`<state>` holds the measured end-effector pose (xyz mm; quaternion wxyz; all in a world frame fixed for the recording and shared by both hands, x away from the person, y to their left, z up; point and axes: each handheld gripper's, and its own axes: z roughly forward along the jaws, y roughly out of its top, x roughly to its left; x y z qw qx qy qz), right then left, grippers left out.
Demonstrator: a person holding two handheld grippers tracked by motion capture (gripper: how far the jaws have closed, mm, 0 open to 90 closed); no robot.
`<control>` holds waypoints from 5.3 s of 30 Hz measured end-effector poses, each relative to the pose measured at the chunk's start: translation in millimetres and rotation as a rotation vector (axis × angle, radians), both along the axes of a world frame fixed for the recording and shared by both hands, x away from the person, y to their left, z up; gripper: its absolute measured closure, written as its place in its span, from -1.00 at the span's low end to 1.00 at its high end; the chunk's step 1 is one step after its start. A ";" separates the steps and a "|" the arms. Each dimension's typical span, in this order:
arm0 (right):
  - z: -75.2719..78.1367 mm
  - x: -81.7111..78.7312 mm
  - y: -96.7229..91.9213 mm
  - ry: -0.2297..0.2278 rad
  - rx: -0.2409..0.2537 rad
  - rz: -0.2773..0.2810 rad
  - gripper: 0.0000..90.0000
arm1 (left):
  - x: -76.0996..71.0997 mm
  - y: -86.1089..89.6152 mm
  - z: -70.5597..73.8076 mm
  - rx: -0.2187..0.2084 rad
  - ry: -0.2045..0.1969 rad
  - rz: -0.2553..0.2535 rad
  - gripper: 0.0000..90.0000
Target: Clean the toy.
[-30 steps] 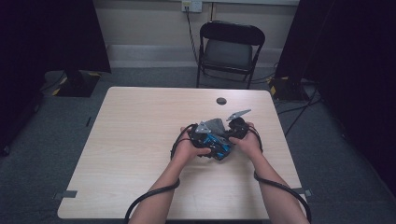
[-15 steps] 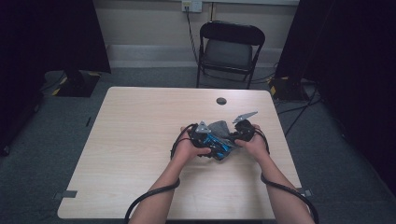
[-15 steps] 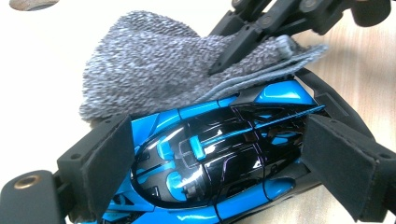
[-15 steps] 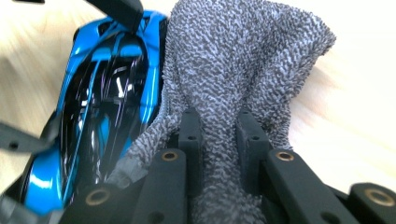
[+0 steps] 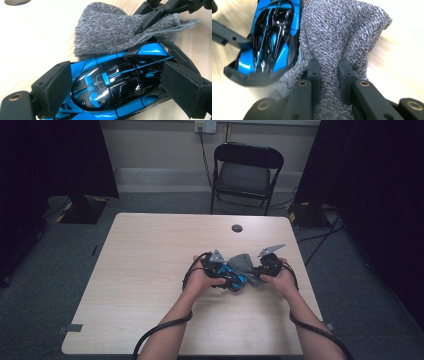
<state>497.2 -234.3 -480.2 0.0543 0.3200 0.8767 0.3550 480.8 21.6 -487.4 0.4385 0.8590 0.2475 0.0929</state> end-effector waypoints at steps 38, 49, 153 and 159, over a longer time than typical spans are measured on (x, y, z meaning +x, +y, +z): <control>3.6 -62.4 -50.0 -0.014 0.003 -0.020 0.68 | -0.1 -2.3 2.6 0.026 0.011 0.003 -0.78; 26.4 -65.8 -70.5 -0.047 0.017 -0.088 0.68 | 1.3 -4.6 6.8 0.046 0.038 0.029 -0.76; -5.6 -96.8 178.5 0.029 0.134 0.185 0.15 | -68.7 135.2 1.2 -0.080 0.135 0.307 -0.49; 4.6 -100.3 171.3 -0.021 0.141 0.192 -0.05 | -77.4 131.4 9.0 -0.073 0.112 0.299 -0.46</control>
